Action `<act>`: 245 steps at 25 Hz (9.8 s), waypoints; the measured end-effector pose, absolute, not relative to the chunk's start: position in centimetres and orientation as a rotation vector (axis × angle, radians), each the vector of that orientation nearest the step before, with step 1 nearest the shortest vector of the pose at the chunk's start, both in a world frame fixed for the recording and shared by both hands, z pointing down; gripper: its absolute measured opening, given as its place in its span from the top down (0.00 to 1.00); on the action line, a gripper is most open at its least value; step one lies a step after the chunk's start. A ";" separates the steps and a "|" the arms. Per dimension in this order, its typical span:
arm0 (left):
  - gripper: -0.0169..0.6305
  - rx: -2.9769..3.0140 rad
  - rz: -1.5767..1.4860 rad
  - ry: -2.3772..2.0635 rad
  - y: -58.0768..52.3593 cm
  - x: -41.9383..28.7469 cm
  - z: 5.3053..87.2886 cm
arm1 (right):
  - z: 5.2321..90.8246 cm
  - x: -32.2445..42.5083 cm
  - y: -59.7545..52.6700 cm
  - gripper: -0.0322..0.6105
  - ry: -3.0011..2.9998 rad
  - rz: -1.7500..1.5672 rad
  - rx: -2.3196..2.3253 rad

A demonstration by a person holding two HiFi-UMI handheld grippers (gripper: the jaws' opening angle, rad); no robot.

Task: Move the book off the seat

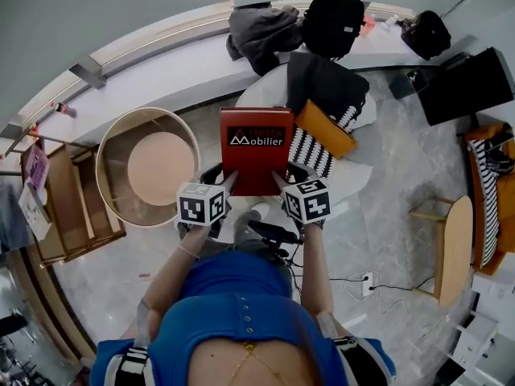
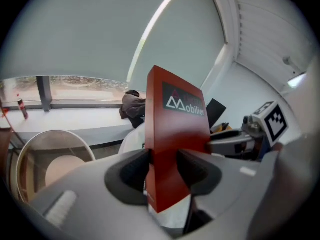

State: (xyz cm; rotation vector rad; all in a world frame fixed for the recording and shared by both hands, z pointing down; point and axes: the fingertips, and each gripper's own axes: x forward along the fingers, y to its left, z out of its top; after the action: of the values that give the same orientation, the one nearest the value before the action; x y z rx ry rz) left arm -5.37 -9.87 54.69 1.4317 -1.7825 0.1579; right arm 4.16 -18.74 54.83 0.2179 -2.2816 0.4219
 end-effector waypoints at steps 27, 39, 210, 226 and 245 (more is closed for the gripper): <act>0.71 0.957 -0.123 -2.027 34.6 -34.5 55.5 | 55.5 -30.1 22.3 0.70 -2.208 0.149 -0.306; 0.71 0.924 -0.196 -2.048 38.3 -35.2 55.1 | 54.7 -31.5 25.9 0.70 -2.191 0.086 -0.361; 0.75 0.666 -0.019 -1.834 32.1 -36.9 88.4 | 89.1 -34.2 19.1 0.73 -1.908 0.314 -0.378; 0.97 0.717 -0.139 -1.945 29.8 -33.9 74.5 | 74.1 -30.9 21.3 0.95 -2.054 0.223 -0.706; 0.97 0.995 -0.173 -2.204 26.6 -31.4 56.9 | 55.9 -29.7 22.5 0.95 -2.296 0.104 -1.031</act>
State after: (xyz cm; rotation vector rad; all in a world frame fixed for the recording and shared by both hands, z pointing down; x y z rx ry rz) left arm -31.41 26.62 56.94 0.9954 -2.2044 -0.1732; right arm -29.66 22.52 55.88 -1.0311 -2.2960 0.1036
